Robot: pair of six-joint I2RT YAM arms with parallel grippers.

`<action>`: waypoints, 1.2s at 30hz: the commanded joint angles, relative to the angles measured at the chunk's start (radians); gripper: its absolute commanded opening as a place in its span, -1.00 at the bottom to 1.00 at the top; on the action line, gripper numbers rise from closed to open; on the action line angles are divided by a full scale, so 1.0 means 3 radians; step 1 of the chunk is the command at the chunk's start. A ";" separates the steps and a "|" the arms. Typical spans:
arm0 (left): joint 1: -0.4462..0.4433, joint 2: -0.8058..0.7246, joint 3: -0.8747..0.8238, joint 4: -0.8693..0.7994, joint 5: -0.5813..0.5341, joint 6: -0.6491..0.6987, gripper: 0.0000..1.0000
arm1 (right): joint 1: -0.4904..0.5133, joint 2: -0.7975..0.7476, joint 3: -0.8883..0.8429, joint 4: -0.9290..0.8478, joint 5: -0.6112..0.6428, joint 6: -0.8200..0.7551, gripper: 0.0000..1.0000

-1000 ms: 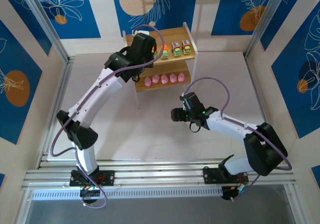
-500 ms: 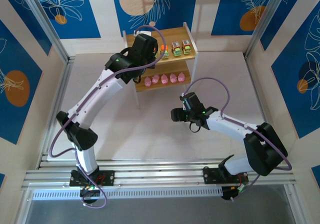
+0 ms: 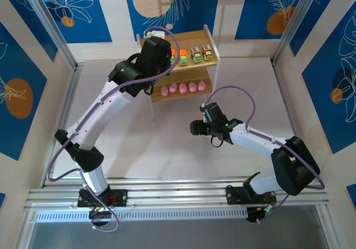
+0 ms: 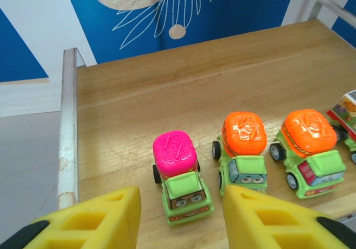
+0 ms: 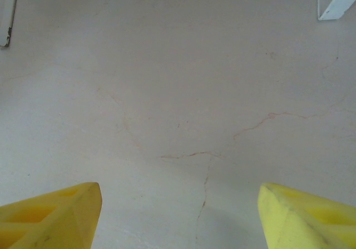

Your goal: Place and organize the plastic toys onto the shelf

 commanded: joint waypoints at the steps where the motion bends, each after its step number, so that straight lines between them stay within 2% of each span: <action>1: -0.0064 -0.0209 -0.0044 0.0004 -0.0136 0.0138 -0.11 | -0.0013 -0.0048 0.0063 0.0000 -0.0070 0.0036 0.49; 5: -0.0085 -0.0554 -0.0520 0.0236 -0.0127 0.0189 0.01 | -0.0014 -0.0050 0.0061 0.0009 -0.0065 0.0032 0.49; 8: -0.0084 -0.0827 -0.0931 0.0426 -0.0099 0.0214 0.23 | -0.0014 -0.0054 0.0053 0.0013 -0.0054 0.0032 0.50; 14: -0.0084 -0.1231 -0.1520 0.0497 -0.0152 0.0249 0.38 | -0.0014 -0.0058 0.0036 0.0037 -0.0043 0.0027 0.61; 16: -0.0084 -0.1365 -0.1705 0.0540 -0.0164 0.0271 0.54 | -0.0010 -0.0070 0.0023 0.0047 -0.0027 0.0025 0.65; 19: -0.0081 -0.1567 -0.1974 0.0608 -0.0174 0.0285 0.98 | -0.0010 -0.0105 0.0004 0.0055 0.0008 0.0021 0.72; 30: -0.0026 -0.2132 -0.2901 0.0813 -0.0125 0.0188 0.99 | -0.0005 -0.0323 -0.0114 0.0093 0.0162 0.0014 0.99; 36: 0.0067 -0.2372 -0.3389 0.0910 -0.0146 0.0079 1.00 | -0.0008 -0.0366 -0.0137 0.0096 0.0250 0.0021 0.99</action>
